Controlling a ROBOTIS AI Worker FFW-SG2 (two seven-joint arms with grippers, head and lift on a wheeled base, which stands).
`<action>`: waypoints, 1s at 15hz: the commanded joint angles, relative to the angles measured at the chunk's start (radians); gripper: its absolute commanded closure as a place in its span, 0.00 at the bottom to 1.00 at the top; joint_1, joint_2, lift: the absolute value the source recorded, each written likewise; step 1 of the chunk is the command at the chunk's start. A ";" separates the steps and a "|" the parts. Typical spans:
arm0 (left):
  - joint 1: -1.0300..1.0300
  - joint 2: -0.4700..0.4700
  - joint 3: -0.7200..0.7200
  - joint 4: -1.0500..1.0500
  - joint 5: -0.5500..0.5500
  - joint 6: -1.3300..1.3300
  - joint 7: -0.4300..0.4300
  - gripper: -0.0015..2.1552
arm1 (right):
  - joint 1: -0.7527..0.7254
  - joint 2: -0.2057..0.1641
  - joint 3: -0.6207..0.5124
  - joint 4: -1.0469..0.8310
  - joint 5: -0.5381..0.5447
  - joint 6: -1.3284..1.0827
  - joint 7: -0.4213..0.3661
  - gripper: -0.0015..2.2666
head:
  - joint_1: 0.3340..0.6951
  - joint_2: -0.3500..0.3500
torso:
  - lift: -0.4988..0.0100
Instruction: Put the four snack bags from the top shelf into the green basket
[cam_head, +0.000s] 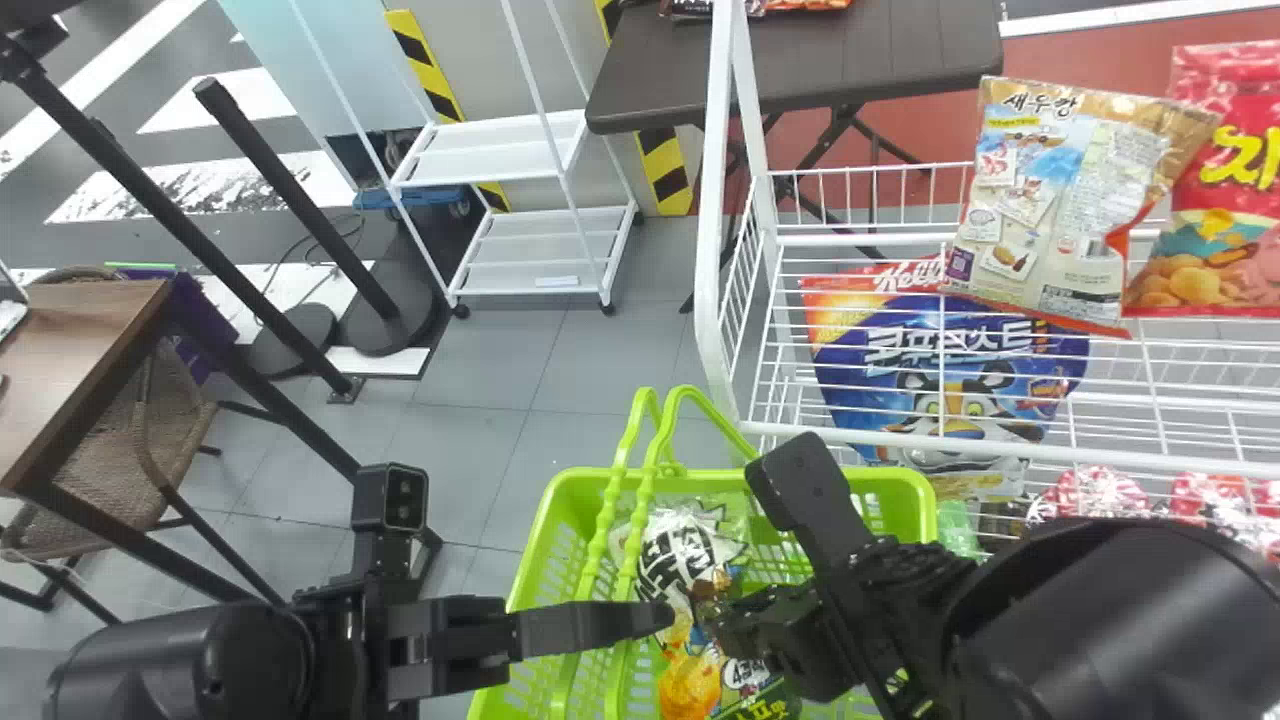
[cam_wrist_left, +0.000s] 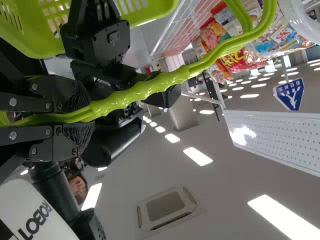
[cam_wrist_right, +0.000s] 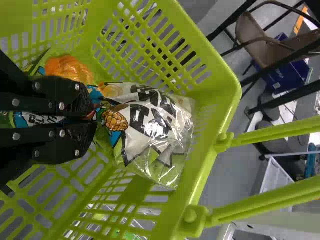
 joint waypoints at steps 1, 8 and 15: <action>-0.003 0.001 0.000 0.002 0.000 -0.001 -0.010 1.00 | 0.069 0.001 -0.080 -0.140 -0.012 0.005 0.031 0.00 | 1.00 1.00 | 0.98; 0.002 0.009 0.009 0.002 0.014 -0.001 -0.010 1.00 | 0.211 -0.054 -0.586 -0.572 -0.100 0.113 0.106 0.02 | 1.00 1.00 | 0.98; 0.008 0.003 -0.003 0.001 0.016 -0.004 -0.010 1.00 | -0.014 -0.051 -0.629 -0.105 0.089 -0.360 0.032 0.02 | 1.00 0.69 | 0.98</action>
